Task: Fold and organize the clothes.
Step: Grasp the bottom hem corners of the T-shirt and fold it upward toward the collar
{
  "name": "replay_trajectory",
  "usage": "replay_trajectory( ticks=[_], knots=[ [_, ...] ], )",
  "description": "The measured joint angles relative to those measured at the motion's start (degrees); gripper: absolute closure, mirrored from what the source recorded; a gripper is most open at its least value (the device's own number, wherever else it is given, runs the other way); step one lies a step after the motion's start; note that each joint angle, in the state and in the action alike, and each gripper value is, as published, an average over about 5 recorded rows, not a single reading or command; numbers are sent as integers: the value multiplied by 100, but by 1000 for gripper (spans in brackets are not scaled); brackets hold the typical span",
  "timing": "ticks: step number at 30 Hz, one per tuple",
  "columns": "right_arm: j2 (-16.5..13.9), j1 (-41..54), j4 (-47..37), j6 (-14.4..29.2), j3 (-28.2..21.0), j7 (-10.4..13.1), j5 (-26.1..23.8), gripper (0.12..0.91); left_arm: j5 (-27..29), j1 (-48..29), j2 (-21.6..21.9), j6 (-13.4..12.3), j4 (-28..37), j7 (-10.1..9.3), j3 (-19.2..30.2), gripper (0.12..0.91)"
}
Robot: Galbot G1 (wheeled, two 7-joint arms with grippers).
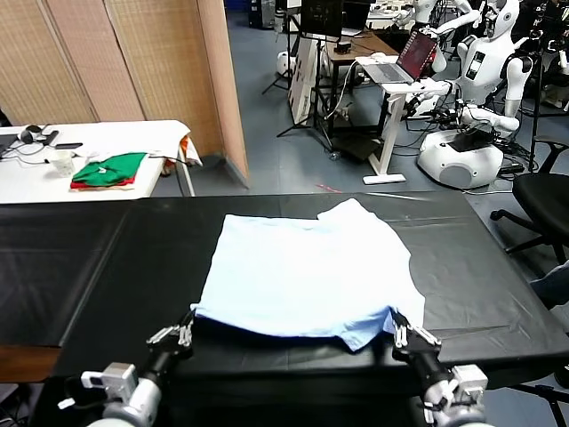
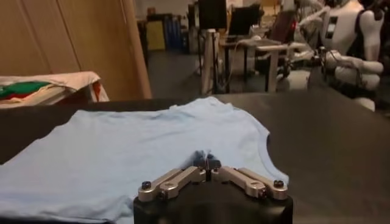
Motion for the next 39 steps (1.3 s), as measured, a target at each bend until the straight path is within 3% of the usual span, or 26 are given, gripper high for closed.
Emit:
replay_trajectory(
  ticks=[12,33,36,39],
  knots=[
    [-84,824,-643,-133,-253,45,-33,883,552,-887,3,-181,922,-5,356,883],
    [-68,1135,-1056,-238,-291,66,3,878,688,-1971,200,-283,1764,-11,899,883],
    [-105,1089,-972,-375,-242,12,93,790,684,-2109,245,-284,1864,-12,961,883],
    [-181,982,-805,-508,-163,-59,180,617,679,-2219,263,-262,1945,-34,995,883]
  ],
)
